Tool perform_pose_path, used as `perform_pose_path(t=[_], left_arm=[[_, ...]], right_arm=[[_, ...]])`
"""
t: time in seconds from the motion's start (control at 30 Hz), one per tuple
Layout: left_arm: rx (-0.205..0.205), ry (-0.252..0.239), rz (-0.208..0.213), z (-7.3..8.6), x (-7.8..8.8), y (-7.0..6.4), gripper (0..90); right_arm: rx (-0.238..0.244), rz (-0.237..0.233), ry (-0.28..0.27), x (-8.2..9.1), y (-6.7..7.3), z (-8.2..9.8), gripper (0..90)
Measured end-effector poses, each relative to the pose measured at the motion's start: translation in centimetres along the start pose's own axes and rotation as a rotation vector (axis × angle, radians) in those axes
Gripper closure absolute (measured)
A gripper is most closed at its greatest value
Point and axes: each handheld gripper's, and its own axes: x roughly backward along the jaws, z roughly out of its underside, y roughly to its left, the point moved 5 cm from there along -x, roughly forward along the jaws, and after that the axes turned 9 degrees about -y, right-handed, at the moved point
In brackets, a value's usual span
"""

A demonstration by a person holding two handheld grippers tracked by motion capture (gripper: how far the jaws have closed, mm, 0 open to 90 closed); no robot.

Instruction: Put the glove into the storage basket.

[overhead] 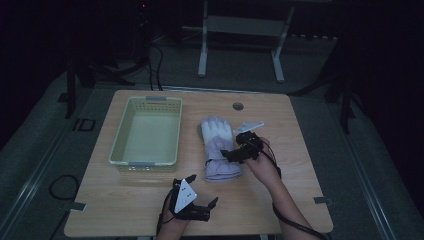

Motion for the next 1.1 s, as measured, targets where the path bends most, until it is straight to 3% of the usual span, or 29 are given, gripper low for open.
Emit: perform_pose_path(t=[0.07, 0.2, 0.27, 0.37, 0.43, 0.53, 0.6, 0.7, 0.77, 0.83, 0.87, 0.93, 0.97, 1.07, 1.1], left_arm=[[0.004, 0.004, 0.000, 0.0, 0.0, 0.0, 0.0], [0.012, 0.006, 0.003, 0.0, 0.0, 0.0, 0.0], [0.008, 0.010, 0.008, 0.0, 0.0, 0.0, 0.0], [0.011, 0.030, 0.032, 0.1, -0.2, 0.0, 0.0], [0.030, 0.032, 0.053, 0.1, -0.2, 0.0, 0.1], [0.046, 0.033, 0.046, 0.0, -0.2, 0.1, 0.0], [0.031, 0.049, 0.035, -0.4, -0.2, 0.2, 0.0], [0.047, 0.075, 0.027, -1.4, -0.3, 0.3, 0.0], [0.041, 0.074, 0.030, -2.4, -0.4, 0.4, 0.1], [0.031, 0.094, 0.017, -3.4, -0.5, 0.5, 0.1], [0.033, 0.087, 0.021, -4.0, -0.6, 0.6, 0.1], [0.033, 0.080, 0.021, -5.1, -0.9, 0.8, 0.1], [0.032, 0.091, 0.019, -5.5, -1.1, 0.9, 0.1], [0.086, 0.103, 0.050, -7.0, -2.1, 1.5, 0.1], [0.086, 0.098, 0.051, -7.5, -2.5, 1.7, 0.1]], right_arm=[[0.006, -0.008, -0.025, 0.5, -0.3, 0.4, 14.8], [0.091, 0.013, -0.095, 1.6, -0.7, 0.8, 14.1], [0.115, -0.001, -0.103, 2.1, -0.7, 1.2, 14.1], [0.068, -0.026, -0.049, 2.9, -1.0, 1.9, 14.1], [0.067, -0.021, -0.065, 3.4, -1.3, 2.2, 13.5], [0.067, -0.016, -0.088, 4.1, -1.8, 2.6, 12.6], [0.068, -0.010, -0.094, 4.6, -2.3, 2.9, 12.8], [0.029, -0.015, -0.081, 5.2, -3.2, 3.3, 14.3], [0.032, -0.016, -0.078, 5.4, -3.8, 3.5, 14.9], [0.028, -0.056, -0.120, 5.6, -4.0, 3.4, 14.9], [0.056, -0.065, -0.154, 5.7, -4.1, 3.3, 15.0], [0.153, -0.037, -0.213, 5.9, -4.1, 3.3, 14.9], [0.167, -0.037, -0.211, 6.0, -4.2, 3.3, 14.9], [0.121, -0.036, -0.168, 5.8, -4.6, 3.3, 14.8], [0.099, -0.035, -0.169, 5.8, -4.8, 3.3, 14.6]])
